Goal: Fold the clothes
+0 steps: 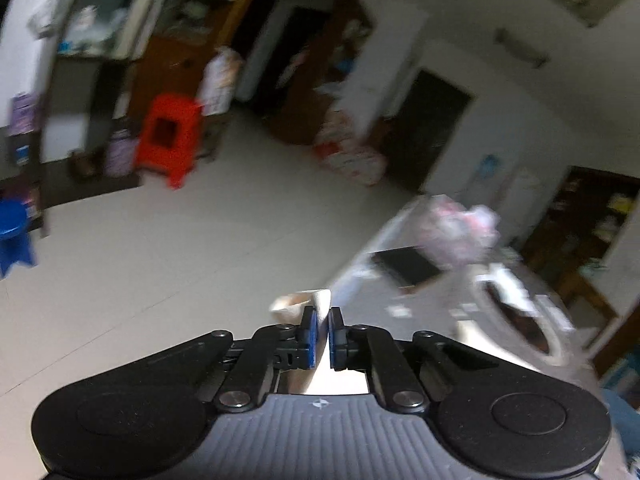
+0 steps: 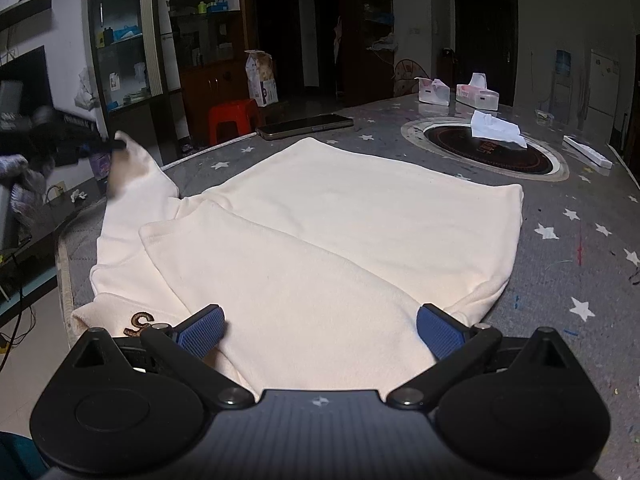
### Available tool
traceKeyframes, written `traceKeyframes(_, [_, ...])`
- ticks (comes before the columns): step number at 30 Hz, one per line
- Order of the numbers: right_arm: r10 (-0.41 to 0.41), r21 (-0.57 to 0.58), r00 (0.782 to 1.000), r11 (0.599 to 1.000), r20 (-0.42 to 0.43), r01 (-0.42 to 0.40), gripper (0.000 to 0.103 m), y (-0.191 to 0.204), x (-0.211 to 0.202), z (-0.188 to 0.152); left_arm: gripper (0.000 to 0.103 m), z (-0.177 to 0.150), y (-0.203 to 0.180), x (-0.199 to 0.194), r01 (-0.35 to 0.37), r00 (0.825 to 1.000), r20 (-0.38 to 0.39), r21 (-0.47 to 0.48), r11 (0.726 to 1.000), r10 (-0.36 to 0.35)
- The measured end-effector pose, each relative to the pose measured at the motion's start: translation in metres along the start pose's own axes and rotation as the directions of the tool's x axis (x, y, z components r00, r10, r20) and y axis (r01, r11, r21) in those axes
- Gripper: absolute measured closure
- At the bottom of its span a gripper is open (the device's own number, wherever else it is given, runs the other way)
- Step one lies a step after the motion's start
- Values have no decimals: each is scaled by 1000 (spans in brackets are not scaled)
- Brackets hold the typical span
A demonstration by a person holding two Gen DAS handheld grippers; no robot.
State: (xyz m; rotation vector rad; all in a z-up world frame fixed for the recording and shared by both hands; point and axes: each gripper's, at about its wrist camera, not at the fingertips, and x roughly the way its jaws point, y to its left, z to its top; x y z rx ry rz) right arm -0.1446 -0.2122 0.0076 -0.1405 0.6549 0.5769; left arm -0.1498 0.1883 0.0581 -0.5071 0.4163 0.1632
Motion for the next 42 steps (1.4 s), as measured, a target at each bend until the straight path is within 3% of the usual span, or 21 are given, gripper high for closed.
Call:
traceKeyframes(3, [-3,-5,1000,1000,0,3,0,1,0,0,97,-2,-33,-12,122,993,-4,49,991,-122])
traceKeyframes(6, [-9,-8,1000,1000,6,10,0,2,-4,0,97,-11,-70,-23,251,968,-37,106,962,-248])
traceKeyframes(9, [-14,-12,1000,1000,16,15,0,3,-10,2,97,-24,-100,-30,364,931,-89,139,921,-355])
traceKeyframes(13, [-33,-17,998,999,49,34,0,-1,-28,5,97,-42,-137,-38,503,862,-164,164,849,-480])
traceKeyframes(20, [-95,28,992,995,82,93,0,-17,-51,5,97,-82,-176,-23,627,762,-328,158,763,-559])
traceKeyframes(25, [-144,62,985,988,94,139,0,-30,-63,3,93,-104,-187,-17,663,722,-414,182,726,-555])
traceKeyframes(28, [-165,82,981,984,105,157,0,-36,-67,4,80,-114,-191,-14,684,695,-460,186,705,-553])
traceKeyframes(29, [-170,87,979,983,108,161,0,-38,-67,4,69,-117,-191,-13,689,688,-472,188,700,-551])
traceKeyframes(30, [-178,93,977,981,114,168,0,-39,-69,5,62,-119,-191,-14,690,687,-479,192,698,-547])
traceKeyframes(33, [-190,104,974,979,124,177,0,-42,-70,9,61,-120,-188,-15,692,685,-486,202,693,-543])
traceKeyframes(35, [-184,106,975,979,127,172,0,-41,-69,12,61,-117,-183,-16,687,693,-476,208,696,-541])
traceKeyframes(38, [-151,96,980,986,129,139,8,-36,-65,17,61,-106,-170,-16,650,730,-443,216,728,-521])
traceKeyframes(42, [-56,76,992,996,117,47,22,-22,-54,20,63,-92,-148,-7,568,794,-401,224,792,-456])
